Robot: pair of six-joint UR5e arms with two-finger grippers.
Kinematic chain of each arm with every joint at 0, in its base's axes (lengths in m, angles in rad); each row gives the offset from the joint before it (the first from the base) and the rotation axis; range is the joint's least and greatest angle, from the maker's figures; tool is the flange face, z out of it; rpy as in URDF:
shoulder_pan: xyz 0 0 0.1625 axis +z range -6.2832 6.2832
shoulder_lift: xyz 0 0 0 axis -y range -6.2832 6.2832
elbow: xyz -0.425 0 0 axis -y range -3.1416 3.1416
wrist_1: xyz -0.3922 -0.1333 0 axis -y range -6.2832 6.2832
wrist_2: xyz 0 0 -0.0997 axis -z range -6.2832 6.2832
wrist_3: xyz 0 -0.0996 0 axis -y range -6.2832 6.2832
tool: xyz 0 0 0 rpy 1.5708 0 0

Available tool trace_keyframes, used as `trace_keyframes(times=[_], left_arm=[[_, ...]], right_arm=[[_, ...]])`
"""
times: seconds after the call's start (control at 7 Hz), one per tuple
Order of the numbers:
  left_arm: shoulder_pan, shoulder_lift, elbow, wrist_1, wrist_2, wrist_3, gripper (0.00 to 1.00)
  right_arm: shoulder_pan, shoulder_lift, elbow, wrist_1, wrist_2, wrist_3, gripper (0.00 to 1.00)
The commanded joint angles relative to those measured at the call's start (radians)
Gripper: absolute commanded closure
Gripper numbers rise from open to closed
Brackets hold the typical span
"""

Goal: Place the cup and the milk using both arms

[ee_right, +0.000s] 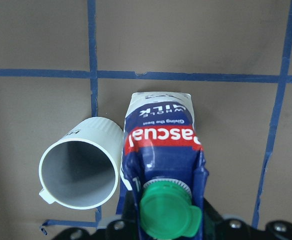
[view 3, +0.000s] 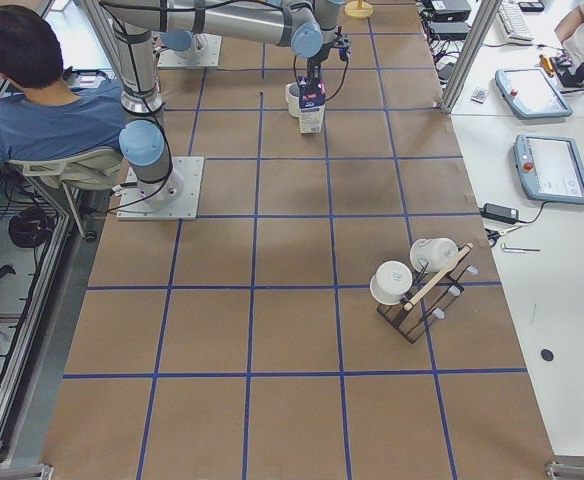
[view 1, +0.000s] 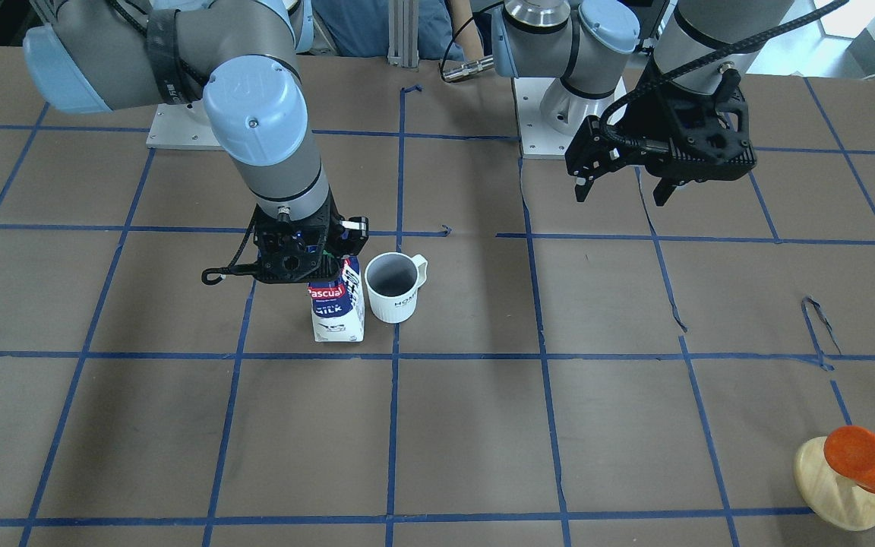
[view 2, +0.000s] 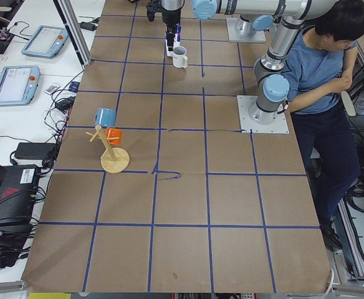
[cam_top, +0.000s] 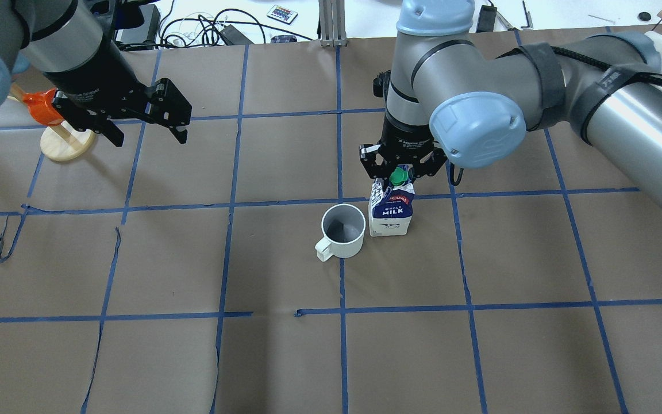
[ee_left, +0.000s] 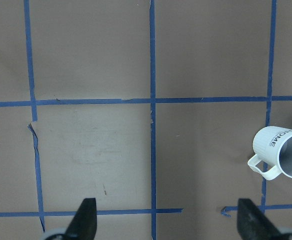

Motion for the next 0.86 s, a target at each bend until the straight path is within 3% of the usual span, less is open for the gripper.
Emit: trace_keyframes(times=[0.0, 0.29, 0.71], left_arm=[[0.002, 0.0, 0.0, 0.0, 0.001, -0.001, 0.0], [0.002, 0.0, 0.0, 0.002, 0.001, -0.003, 0.0], [0.002, 0.0, 0.0, 0.0, 0.001, -0.004, 0.0]], right_arm=[[0.011, 0.008, 0.002, -0.003, 0.0, 0.013, 0.63], [0.011, 0.006, 0.002, -0.003, -0.004, 0.013, 0.0], [-0.013, -0.008, -0.02, -0.001, -0.02, -0.002, 0.0]])
